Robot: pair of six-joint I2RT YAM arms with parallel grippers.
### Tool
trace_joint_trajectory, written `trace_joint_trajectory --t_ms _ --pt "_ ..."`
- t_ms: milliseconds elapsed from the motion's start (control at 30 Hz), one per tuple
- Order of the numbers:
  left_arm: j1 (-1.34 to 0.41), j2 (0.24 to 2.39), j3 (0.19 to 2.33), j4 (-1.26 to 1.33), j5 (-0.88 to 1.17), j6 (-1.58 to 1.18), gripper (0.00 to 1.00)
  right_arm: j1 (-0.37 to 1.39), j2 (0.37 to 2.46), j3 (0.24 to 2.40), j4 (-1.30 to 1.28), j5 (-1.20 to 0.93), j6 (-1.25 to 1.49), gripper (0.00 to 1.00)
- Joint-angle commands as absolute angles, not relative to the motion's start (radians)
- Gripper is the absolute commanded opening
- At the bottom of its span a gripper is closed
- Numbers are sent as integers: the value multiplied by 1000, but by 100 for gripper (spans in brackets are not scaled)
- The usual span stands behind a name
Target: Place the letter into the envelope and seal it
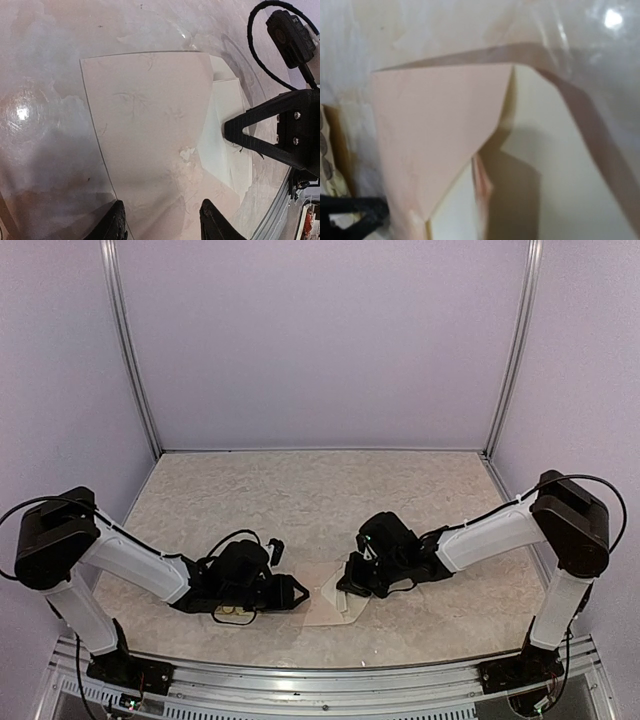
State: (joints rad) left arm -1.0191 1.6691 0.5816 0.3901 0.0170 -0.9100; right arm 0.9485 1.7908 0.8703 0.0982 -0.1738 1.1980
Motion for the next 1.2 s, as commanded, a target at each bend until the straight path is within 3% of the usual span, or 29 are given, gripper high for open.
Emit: trace_joint_trajectory --t_ms 0,167,400,533,667,833,1167 --pt "-1045 1702 595 353 39 -924 47 954 1842 909 141 -207 1186 0" --pt "-1046 1690 593 334 15 -926 47 953 1827 910 108 -189 1163 1" --pt "-1045 1608 599 261 -38 -912 47 954 1730 921 -80 -88 1098 38" --pt "-1035 1548 601 232 -56 -901 48 956 1692 939 -186 -32 1057 48" --pt "-1009 1530 597 232 -51 -892 48 955 1715 963 -217 -35 1026 48" --pt "-982 1565 597 266 -23 -882 48 957 1771 986 -170 -80 1014 39" --pt "-977 1659 608 332 32 -883 47 965 1860 1056 -201 -90 1000 43"
